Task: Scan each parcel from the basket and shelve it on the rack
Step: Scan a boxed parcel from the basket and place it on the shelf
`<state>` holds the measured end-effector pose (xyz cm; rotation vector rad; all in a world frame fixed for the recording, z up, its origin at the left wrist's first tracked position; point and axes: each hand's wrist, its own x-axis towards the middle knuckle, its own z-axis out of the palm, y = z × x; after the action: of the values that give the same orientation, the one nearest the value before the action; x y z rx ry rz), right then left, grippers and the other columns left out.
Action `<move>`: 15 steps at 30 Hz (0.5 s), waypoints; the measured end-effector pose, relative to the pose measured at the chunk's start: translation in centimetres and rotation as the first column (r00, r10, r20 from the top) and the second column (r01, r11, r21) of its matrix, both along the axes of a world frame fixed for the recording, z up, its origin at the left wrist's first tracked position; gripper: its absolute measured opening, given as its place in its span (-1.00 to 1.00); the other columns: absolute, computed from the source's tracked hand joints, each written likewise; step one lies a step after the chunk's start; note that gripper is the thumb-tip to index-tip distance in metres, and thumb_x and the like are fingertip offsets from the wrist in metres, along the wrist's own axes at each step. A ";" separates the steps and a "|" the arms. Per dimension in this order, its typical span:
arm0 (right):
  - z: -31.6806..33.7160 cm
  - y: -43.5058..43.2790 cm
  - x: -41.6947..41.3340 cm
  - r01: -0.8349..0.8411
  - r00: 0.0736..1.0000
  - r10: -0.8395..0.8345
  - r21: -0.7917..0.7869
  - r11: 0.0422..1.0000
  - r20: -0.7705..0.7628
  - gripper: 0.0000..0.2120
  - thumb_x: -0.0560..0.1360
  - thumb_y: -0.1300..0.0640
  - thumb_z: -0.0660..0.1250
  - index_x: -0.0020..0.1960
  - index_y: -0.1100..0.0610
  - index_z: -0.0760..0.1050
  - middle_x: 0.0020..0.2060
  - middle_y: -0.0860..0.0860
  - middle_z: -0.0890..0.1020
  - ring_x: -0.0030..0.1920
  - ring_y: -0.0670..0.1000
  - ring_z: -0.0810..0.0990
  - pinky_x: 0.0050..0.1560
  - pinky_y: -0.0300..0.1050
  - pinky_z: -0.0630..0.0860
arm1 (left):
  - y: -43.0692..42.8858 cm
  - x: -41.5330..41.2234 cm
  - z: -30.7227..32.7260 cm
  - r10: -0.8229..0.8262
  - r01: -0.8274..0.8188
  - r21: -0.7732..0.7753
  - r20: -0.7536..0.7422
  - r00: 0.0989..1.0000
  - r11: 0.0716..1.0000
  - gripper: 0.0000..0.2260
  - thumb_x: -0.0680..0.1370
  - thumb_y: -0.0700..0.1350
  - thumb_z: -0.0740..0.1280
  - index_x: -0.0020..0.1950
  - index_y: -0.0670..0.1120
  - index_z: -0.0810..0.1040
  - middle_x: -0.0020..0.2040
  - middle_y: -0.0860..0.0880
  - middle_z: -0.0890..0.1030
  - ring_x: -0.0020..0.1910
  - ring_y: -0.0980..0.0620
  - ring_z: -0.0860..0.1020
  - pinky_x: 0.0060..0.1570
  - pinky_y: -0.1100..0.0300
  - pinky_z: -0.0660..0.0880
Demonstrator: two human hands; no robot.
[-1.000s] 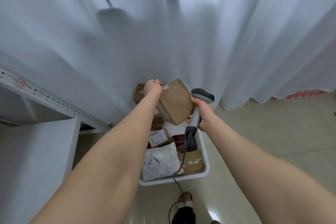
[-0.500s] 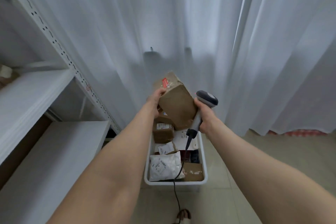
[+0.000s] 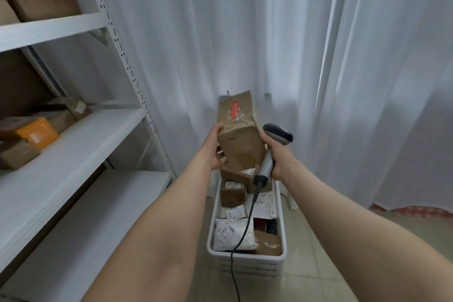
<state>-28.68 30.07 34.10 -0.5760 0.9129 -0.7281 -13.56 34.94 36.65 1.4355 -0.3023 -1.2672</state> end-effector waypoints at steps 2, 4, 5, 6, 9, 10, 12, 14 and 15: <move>0.8 0.4 0.6 -0.007 1.000 0.007 -0.033 0.999 -0.014 -0.71 0.43 0.05 0.51 0.07 0.18 0.60 -0.05 0.20 0.71 -0.09 0.19 0.69 -0.12 0.07 0.64 | 0.7 0.4 0.6 0.016 -0.017 -0.017 -0.015 1.000 1.000 -0.65 0.44 0.19 0.31 0.05 -0.05 0.53 0.08 -0.13 0.54 0.07 -0.12 0.49 -0.21 -0.09 0.47; 1.2 0.8 1.7 0.019 0.998 -0.024 -0.097 0.995 -0.057 -0.72 0.44 0.12 0.50 0.11 0.18 0.59 -0.02 0.19 0.70 -0.05 0.21 0.69 -0.01 0.13 0.63 | 1.4 1.1 1.2 0.012 -0.012 -0.033 -0.009 1.000 0.999 -0.66 0.44 0.17 0.31 0.05 -0.05 0.54 0.08 -0.13 0.56 0.09 -0.14 0.50 -0.15 -0.12 0.50; 1.4 1.0 2.3 0.041 0.994 -0.053 -0.133 0.990 -0.094 -0.70 0.44 0.16 0.50 0.15 0.18 0.58 0.00 0.18 0.69 -0.03 0.20 0.67 0.04 0.15 0.62 | 1.8 1.5 1.3 0.008 -0.008 -0.038 -0.002 1.000 0.999 -0.68 0.45 0.16 0.31 0.06 -0.04 0.54 0.07 -0.13 0.57 0.08 -0.14 0.52 -0.10 -0.17 0.51; 1.5 1.3 2.8 0.061 0.988 -0.084 -0.165 0.984 -0.131 -0.66 0.44 0.17 0.50 0.19 0.19 0.57 -0.02 0.14 0.69 -0.03 0.18 0.66 0.05 0.14 0.62 | 2.3 1.9 1.4 0.007 -0.007 -0.043 0.007 1.000 0.999 -0.70 0.46 0.13 0.31 0.06 -0.03 0.53 0.06 -0.13 0.58 0.07 -0.15 0.53 -0.05 -0.24 0.51; 1.9 2.5 4.3 0.068 0.986 -0.096 -0.201 0.977 -0.134 -0.59 0.43 0.10 0.52 0.23 0.19 0.56 -0.02 0.12 0.68 -0.02 0.15 0.64 0.04 0.15 0.61 | 3.4 3.4 1.5 0.007 -0.003 -0.057 0.064 0.998 0.998 -0.75 0.50 0.12 0.29 0.07 -0.01 0.51 0.06 -0.11 0.59 0.10 -0.13 0.52 0.06 -0.31 0.46; 2.0 3.0 4.7 0.065 0.993 -0.082 -0.187 0.980 -0.086 -0.57 0.42 0.05 0.52 0.23 0.19 0.56 0.04 0.14 0.68 0.03 0.17 0.65 0.09 0.20 0.60 | 3.7 3.9 1.5 0.005 0.000 -0.050 0.095 0.995 0.999 -0.73 0.51 0.15 0.26 0.08 0.02 0.51 0.08 -0.07 0.57 0.14 -0.11 0.49 0.11 -0.32 0.41; 2.5 3.9 5.1 0.064 0.998 -0.063 -0.143 0.988 0.013 -0.54 0.41 -0.02 0.52 0.23 0.17 0.56 0.09 0.16 0.68 0.09 0.22 0.65 0.14 0.29 0.55 | 4.3 5.1 1.6 0.000 0.006 -0.044 0.122 0.993 0.999 -0.70 0.53 0.24 0.18 0.08 0.09 0.51 0.13 -0.02 0.51 0.16 -0.08 0.39 0.25 -0.41 0.17; 2.9 4.6 5.5 0.056 0.995 -0.048 -0.105 0.993 0.086 -0.52 0.42 -0.05 0.50 0.24 0.17 0.56 0.11 0.18 0.67 0.10 0.25 0.65 0.14 0.33 0.54 | 4.8 6.2 1.6 -0.014 0.018 -0.025 0.145 0.989 1.000 -0.71 0.56 0.23 0.16 0.07 0.10 0.53 0.18 0.00 0.49 0.17 -0.07 0.39 0.28 -0.43 0.09; 3.0 4.9 5.7 0.045 0.994 -0.035 -0.096 0.994 0.101 -0.52 0.42 -0.05 0.50 0.24 0.17 0.56 0.10 0.19 0.67 0.09 0.25 0.66 0.12 0.32 0.55 | 5.2 6.6 1.7 -0.033 0.035 -0.011 0.174 0.984 0.999 -0.71 0.56 0.21 0.20 0.11 0.07 0.54 0.20 0.01 0.50 0.17 -0.05 0.42 0.27 -0.41 0.16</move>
<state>-23.02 34.94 37.10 -0.6040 0.8015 -0.8340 -6.94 40.10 38.38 1.5377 -0.4546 -1.1661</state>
